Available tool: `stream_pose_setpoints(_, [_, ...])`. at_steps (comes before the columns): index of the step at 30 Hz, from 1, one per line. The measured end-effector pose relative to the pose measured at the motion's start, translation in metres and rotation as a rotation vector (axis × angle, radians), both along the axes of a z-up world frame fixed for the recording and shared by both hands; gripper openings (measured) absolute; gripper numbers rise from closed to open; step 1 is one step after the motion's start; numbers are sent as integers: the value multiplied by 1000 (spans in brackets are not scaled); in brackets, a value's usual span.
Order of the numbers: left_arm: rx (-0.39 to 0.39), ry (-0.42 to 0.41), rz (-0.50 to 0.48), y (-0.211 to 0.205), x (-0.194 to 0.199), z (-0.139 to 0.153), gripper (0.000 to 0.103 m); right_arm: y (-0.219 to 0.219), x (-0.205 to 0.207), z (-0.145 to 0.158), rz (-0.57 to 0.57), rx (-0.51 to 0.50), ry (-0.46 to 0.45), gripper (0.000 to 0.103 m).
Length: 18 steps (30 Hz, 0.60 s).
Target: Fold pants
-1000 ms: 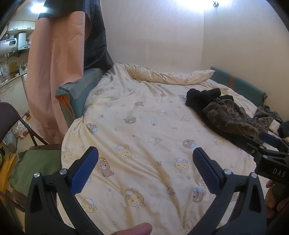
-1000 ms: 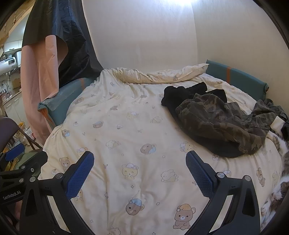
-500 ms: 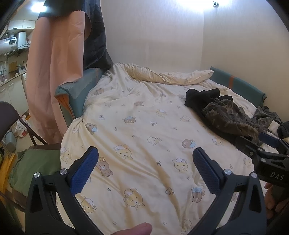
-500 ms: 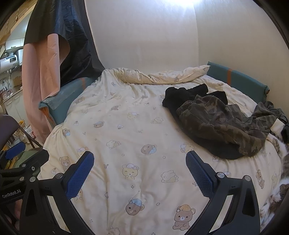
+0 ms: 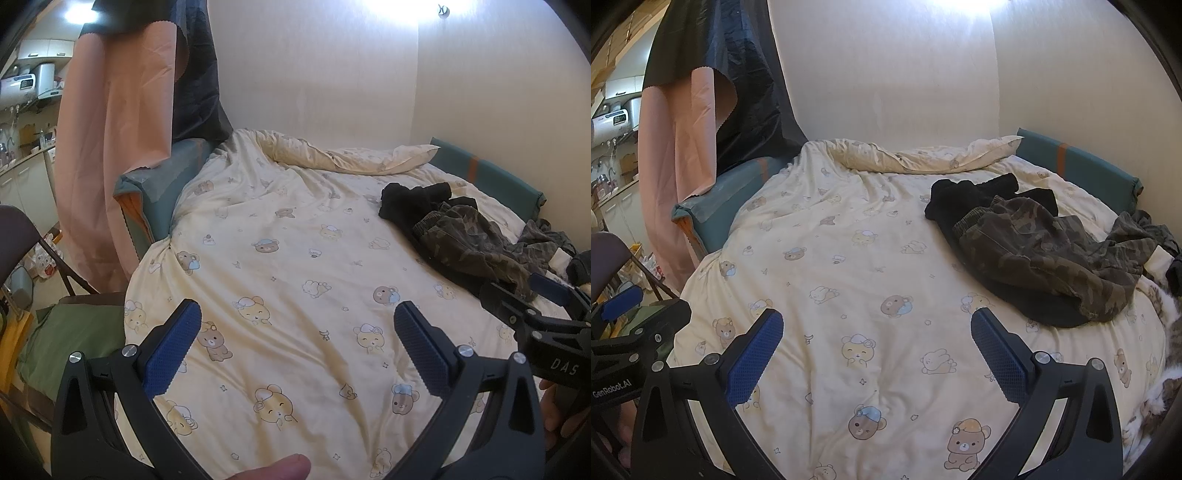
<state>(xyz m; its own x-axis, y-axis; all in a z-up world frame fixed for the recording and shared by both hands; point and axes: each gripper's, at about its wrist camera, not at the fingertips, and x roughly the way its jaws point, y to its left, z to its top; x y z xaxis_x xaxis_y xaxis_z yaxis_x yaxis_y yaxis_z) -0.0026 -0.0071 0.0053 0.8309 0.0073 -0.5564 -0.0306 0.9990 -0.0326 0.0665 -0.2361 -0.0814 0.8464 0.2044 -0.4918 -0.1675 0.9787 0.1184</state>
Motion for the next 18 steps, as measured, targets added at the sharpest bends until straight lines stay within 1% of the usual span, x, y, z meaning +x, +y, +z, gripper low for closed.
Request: stream_pose_setpoints(18, [2, 0, 0, 1, 1, 1, 103, 2, -1, 2, 1, -8, -15, 103])
